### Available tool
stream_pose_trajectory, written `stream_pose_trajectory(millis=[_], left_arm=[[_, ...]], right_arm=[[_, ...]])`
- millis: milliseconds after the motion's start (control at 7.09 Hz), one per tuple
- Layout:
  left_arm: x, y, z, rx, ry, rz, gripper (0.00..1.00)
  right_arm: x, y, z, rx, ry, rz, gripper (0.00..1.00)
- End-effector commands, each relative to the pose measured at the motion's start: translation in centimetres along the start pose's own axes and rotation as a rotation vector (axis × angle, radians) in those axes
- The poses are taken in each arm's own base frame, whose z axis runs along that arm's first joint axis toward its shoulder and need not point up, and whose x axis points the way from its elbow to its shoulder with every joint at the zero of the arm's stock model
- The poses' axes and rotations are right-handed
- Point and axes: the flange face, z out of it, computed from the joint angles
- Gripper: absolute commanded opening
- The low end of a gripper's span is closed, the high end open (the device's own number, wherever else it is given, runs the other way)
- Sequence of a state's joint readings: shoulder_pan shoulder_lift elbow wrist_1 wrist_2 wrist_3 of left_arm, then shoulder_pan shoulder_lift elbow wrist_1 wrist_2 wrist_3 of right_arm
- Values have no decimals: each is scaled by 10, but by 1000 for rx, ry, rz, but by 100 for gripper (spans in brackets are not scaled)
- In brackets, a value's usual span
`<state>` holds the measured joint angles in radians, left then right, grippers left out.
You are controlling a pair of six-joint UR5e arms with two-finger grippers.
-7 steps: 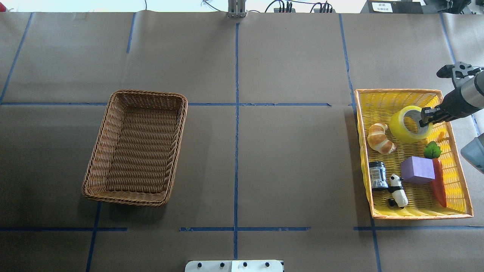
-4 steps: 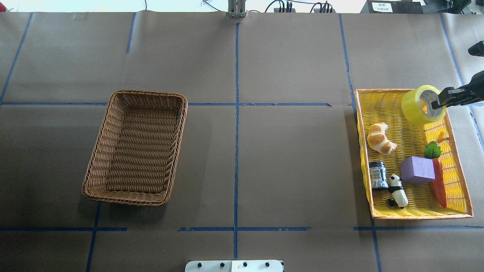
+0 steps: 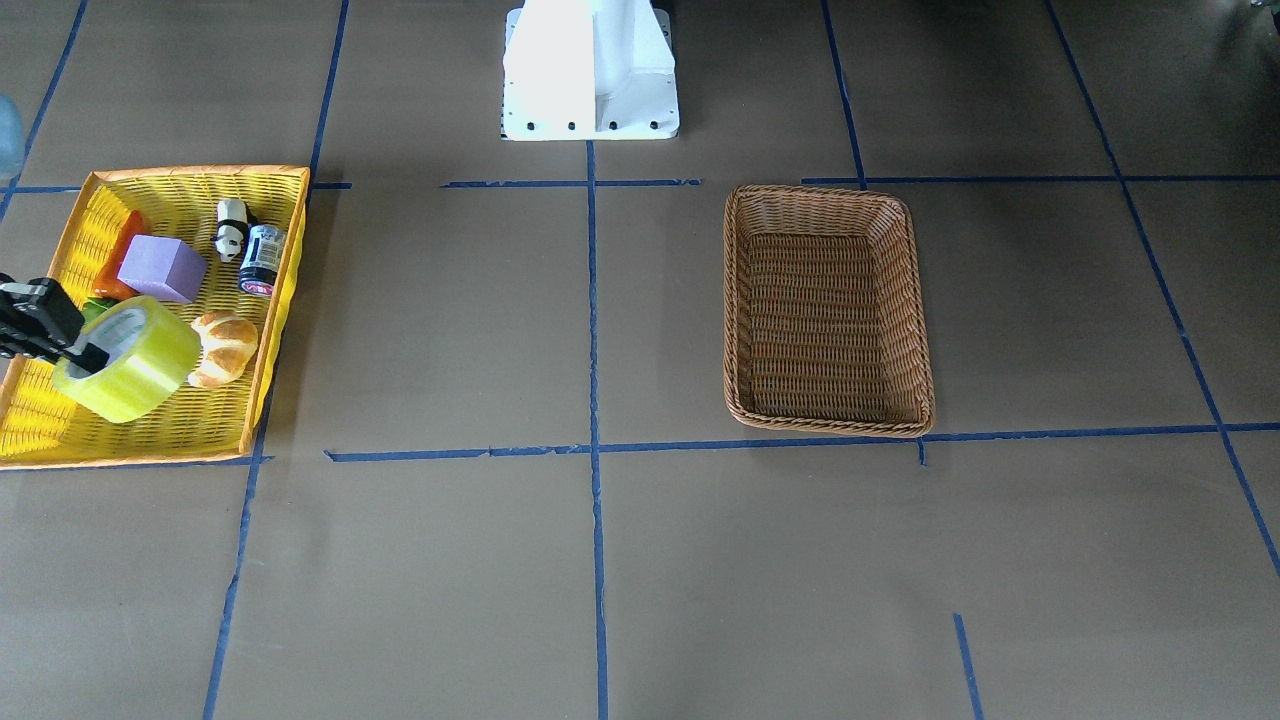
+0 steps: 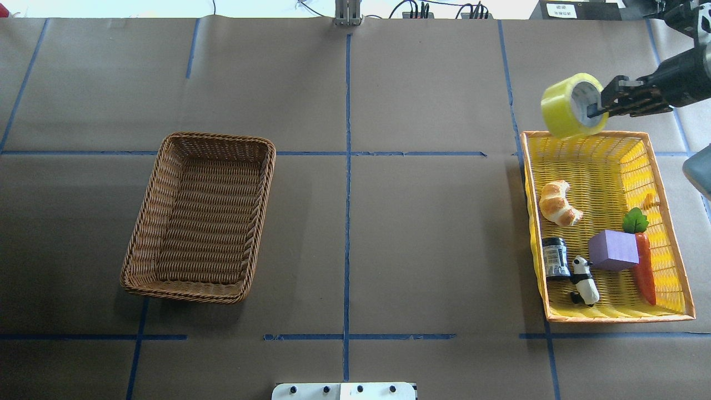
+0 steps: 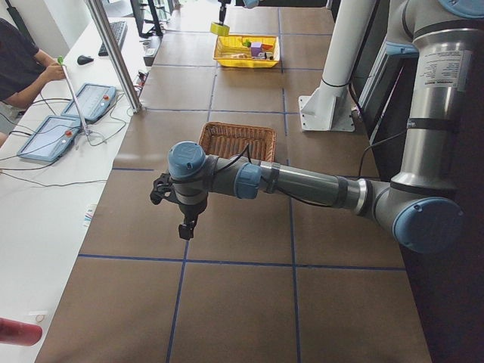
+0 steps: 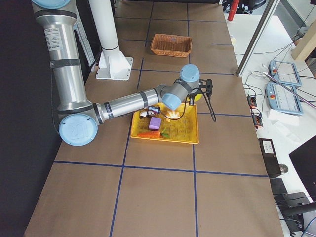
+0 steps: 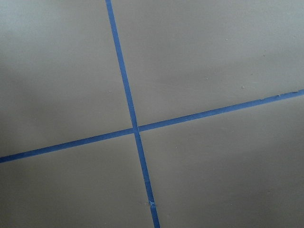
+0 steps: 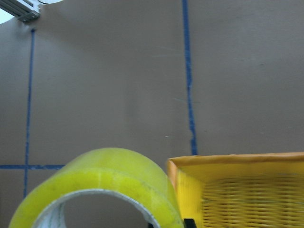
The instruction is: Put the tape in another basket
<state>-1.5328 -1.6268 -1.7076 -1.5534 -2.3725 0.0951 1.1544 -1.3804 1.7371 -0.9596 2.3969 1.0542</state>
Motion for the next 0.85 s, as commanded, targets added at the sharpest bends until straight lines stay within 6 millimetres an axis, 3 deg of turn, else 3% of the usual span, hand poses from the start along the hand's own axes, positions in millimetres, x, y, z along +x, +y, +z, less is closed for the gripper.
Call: stream_pose_trajectory(millis=[0,141,282,423,706], left_arm=[[46,-26,22,7,18,3,100],[55,-29,42,53,30,-4,100],[46,-22,57,128,44,-40,100],[31,4,72,215,70,-46,100],[56,11,51,383,214,-220,100]], right_arm=[[-101,40,60,103,-107,85,1],[-115,61,85,163,-129,93,1],[-127,75,87,200,-140,76,2],[-136,81,82,213,-160,95,2],[-158,102,79,206,-208,148,2]])
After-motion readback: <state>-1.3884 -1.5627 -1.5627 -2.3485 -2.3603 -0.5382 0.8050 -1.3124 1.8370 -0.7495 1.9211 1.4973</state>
